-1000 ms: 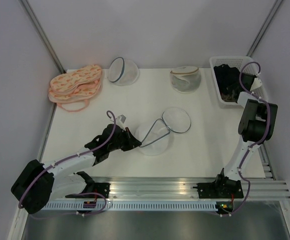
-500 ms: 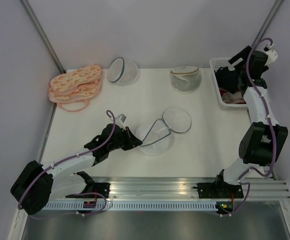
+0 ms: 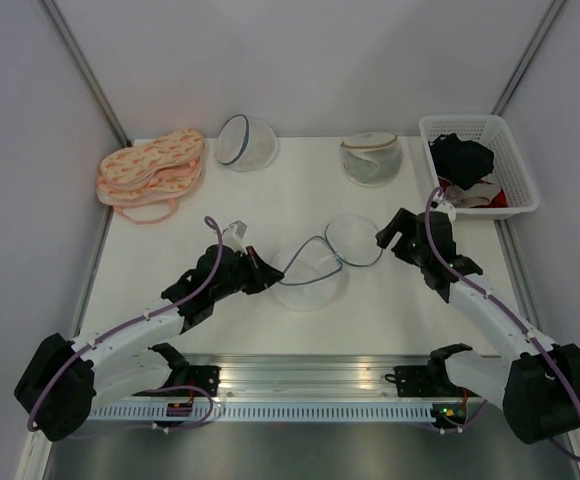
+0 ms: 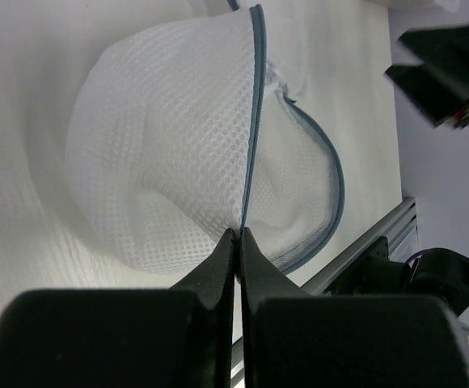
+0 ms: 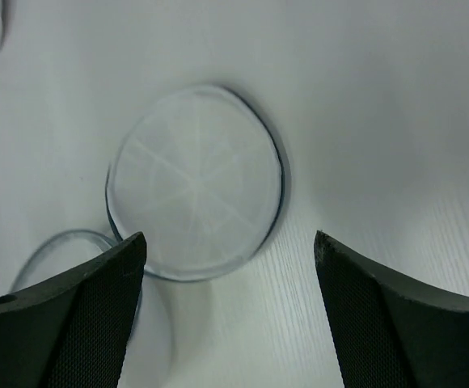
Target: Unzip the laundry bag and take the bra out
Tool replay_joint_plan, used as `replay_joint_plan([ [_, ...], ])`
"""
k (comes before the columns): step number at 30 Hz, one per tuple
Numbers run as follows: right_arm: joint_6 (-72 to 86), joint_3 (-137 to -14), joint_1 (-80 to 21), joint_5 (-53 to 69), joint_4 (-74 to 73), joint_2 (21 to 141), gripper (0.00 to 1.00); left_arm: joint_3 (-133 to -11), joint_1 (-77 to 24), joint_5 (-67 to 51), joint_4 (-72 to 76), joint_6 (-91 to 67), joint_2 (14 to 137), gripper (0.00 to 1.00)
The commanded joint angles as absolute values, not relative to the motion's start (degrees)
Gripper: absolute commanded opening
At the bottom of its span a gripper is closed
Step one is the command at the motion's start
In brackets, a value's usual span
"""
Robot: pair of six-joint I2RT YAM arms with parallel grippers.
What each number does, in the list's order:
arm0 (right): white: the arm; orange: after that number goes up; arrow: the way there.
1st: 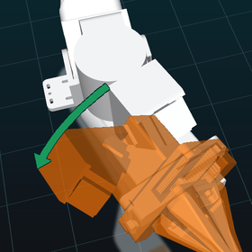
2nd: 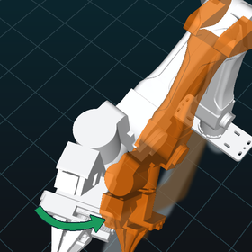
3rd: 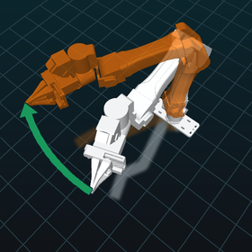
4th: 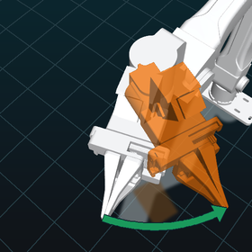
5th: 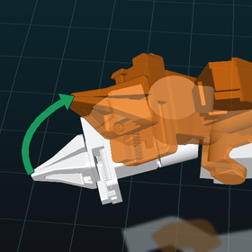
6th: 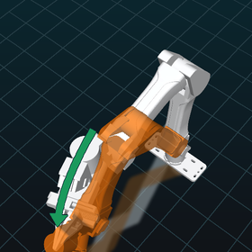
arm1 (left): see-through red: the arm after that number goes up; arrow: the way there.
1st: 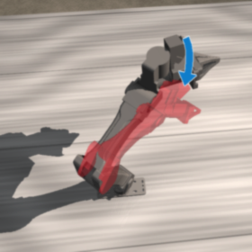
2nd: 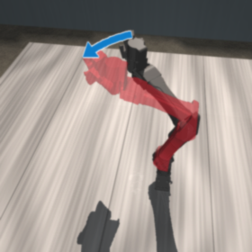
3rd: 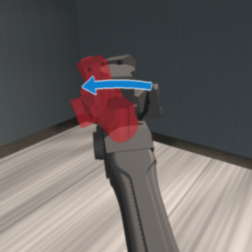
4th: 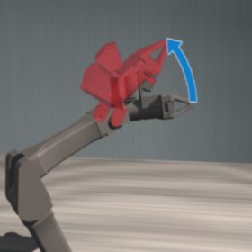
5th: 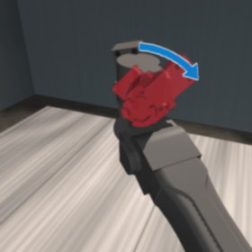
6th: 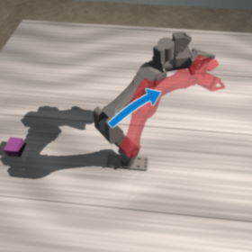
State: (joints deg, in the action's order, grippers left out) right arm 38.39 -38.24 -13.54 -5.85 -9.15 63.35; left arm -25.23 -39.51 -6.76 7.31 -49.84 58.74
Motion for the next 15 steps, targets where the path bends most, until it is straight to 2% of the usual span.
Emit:
replay_joint_plan([
  [1,43.06,-31.57,-15.91,-3.78,-5.37,57.93,0.88,-26.81,-39.38,-4.31,7.29,-47.90,57.04,0.02],
  [6,49.11,-21.73,-16.43,-0.97,2.60,56.07,0.84,-25.05,-39.37,-4.48,8.96,-49.39,56.25,0.02],
  [15,60.89,-12.66,-17.40,-0.44,22.13,64.94,0.76,-23.38,-39.37,-5.27,10.11,-50.27,56.07,0.02],
])
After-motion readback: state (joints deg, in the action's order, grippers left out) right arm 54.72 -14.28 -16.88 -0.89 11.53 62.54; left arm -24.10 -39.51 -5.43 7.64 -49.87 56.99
